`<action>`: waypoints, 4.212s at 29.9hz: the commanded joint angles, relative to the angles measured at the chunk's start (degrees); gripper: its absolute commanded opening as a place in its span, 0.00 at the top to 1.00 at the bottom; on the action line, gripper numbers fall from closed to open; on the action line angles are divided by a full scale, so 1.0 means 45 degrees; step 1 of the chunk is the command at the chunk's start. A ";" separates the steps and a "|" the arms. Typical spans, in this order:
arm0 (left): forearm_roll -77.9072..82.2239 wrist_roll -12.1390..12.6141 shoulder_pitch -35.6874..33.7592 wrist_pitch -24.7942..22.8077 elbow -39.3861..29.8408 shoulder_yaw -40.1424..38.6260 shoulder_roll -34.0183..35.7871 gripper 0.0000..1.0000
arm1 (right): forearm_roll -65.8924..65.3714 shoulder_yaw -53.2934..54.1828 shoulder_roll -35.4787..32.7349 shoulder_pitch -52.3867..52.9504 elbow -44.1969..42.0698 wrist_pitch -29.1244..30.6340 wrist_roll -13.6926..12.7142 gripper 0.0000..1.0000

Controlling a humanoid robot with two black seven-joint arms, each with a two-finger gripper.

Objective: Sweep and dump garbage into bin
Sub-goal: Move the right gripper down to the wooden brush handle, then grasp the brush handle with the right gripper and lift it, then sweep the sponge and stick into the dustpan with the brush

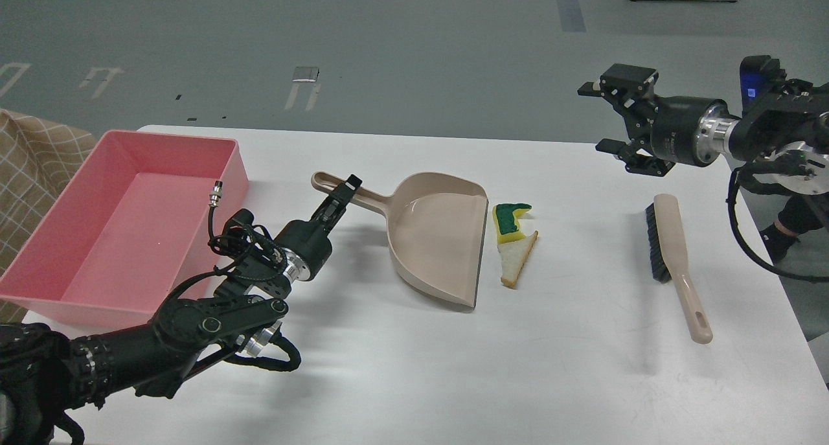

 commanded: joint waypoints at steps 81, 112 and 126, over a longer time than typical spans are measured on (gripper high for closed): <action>0.0020 -0.0001 0.0039 0.0001 -0.0019 -0.0002 0.0060 1.00 | -0.4863 -0.3706 -0.5441 -0.2495 0.6904 -0.0004 -0.0430 1.00; 0.0020 -0.0001 0.0000 0.0001 -0.0038 -0.0002 0.0060 1.00 | -0.2989 -0.3178 -0.2375 -0.2651 0.7374 -0.0004 -0.1660 0.99; 0.0020 -0.0001 -0.0020 0.0001 -0.0175 -0.0022 0.0079 1.00 | -0.2969 -0.2553 0.0827 -0.2690 0.5987 -0.0054 -0.1660 0.99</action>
